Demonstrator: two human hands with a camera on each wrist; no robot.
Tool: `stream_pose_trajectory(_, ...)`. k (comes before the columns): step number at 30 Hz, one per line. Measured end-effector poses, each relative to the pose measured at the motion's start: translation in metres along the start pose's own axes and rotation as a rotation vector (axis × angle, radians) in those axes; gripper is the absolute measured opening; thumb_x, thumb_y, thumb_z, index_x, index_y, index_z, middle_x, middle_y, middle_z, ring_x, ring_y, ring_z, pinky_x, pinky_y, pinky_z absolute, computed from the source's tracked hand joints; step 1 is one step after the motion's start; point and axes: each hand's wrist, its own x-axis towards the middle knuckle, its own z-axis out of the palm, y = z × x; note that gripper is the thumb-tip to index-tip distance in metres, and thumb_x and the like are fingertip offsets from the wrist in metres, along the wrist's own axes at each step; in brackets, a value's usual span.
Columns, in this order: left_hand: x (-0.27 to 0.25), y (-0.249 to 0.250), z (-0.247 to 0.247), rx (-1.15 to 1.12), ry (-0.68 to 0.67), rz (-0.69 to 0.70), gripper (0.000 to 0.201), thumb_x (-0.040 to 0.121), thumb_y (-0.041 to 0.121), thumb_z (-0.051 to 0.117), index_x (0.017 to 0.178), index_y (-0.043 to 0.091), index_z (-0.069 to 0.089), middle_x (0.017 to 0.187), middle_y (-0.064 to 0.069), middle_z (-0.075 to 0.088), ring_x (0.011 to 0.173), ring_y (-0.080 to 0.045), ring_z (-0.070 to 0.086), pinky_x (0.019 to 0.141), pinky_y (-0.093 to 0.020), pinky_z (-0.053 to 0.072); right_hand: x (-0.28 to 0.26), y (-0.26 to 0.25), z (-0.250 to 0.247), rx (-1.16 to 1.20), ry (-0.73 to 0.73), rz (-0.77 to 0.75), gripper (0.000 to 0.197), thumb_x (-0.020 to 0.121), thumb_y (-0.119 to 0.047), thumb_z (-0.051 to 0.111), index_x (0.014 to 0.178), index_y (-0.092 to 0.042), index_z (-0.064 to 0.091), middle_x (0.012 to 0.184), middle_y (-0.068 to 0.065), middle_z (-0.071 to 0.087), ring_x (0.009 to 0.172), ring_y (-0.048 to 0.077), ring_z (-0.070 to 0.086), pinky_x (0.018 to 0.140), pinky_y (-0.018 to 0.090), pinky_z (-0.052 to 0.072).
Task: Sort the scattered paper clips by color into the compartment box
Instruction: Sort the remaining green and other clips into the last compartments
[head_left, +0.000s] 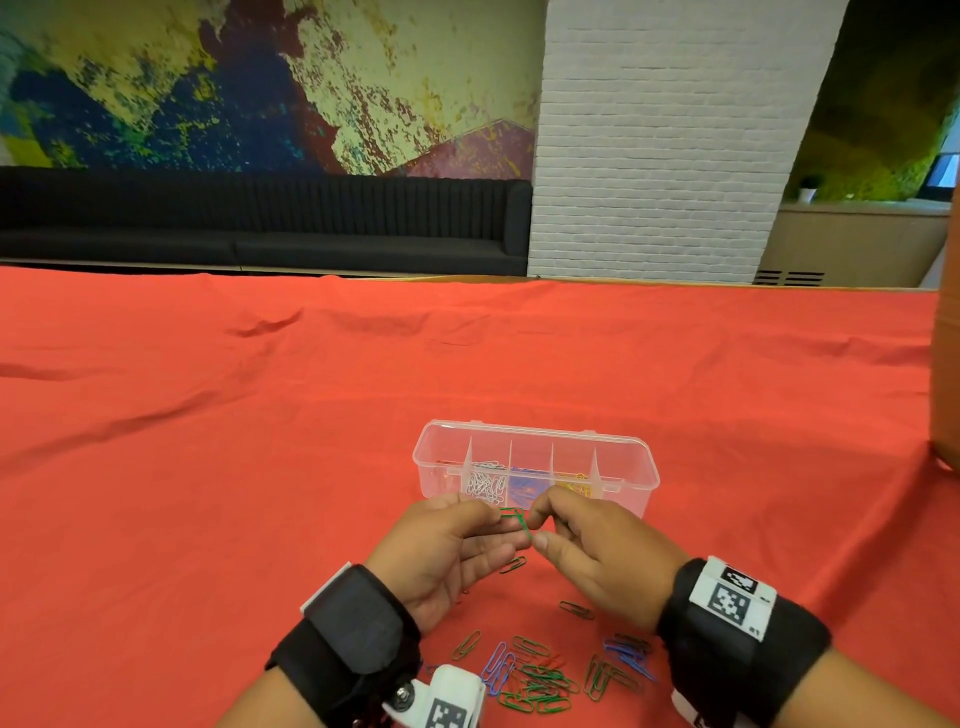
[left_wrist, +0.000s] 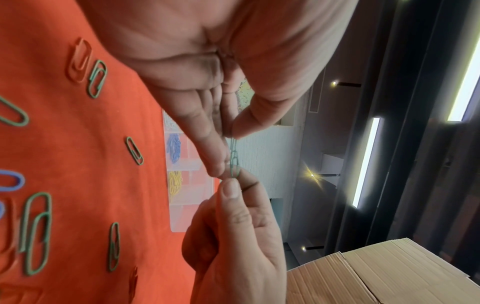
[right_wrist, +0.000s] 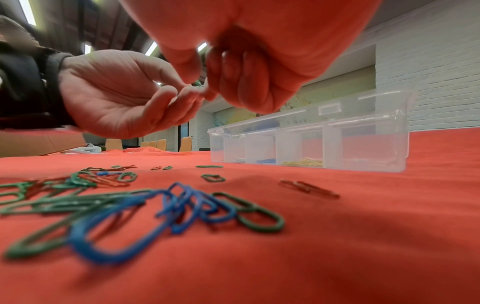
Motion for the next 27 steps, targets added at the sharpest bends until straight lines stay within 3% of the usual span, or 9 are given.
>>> stream_pose_trajectory(8, -0.002, -0.002, -0.001, -0.012, -0.023, 0.018, 0.018, 0.090, 0.001, 0.058, 0.108, -0.003, 0.057, 0.093, -0.022, 0.071, 0.084, -0.028, 0.074, 0.063, -0.025, 0.061, -0.002, -0.001, -0.001, -0.052, 0.001, 0.018, 0.051, 0.084, -0.056, 0.057, 0.129, -0.040, 0.042, 0.063, -0.009, 0.036, 0.061, 0.004, 0.044, 0.057, 0.021, 0.030)
stream_pose_trajectory(14, -0.005, -0.004, -0.002, 0.026, -0.041, 0.005, 0.008, 0.091, -0.002, 0.055, 0.097, 0.003, 0.056, 0.094, -0.022, 0.072, 0.085, -0.027, 0.074, 0.065, -0.025, 0.060, -0.003, -0.002, -0.002, -0.074, 0.029, 0.004, 0.044, 0.084, -0.057, 0.060, 0.123, -0.041, 0.048, 0.060, -0.009, 0.035, 0.060, 0.005, 0.043, 0.057, 0.023, 0.033)
stream_pose_trajectory(23, -0.007, -0.005, -0.010, 0.115, -0.036, 0.020, 0.011, 0.090, 0.001, 0.058, 0.085, 0.010, 0.059, 0.091, -0.015, 0.073, 0.080, -0.021, 0.073, 0.070, -0.027, 0.057, -0.004, -0.003, -0.003, -0.103, 0.034, 0.024, 0.040, 0.082, -0.059, 0.060, 0.115, -0.040, 0.048, 0.058, -0.008, 0.034, 0.055, 0.007, 0.039, 0.057, 0.027, 0.034)
stream_pose_trajectory(27, -0.009, -0.008, -0.013, 0.159, -0.038, 0.037, 0.009, 0.090, 0.003, 0.061, 0.084, 0.010, 0.060, 0.092, -0.014, 0.072, 0.083, -0.022, 0.072, 0.068, -0.026, 0.057, -0.004, -0.004, -0.005, -0.115, 0.042, 0.031, 0.045, 0.079, -0.067, 0.056, 0.113, -0.039, 0.048, 0.057, -0.006, 0.034, 0.054, 0.010, 0.039, 0.054, 0.026, 0.032)
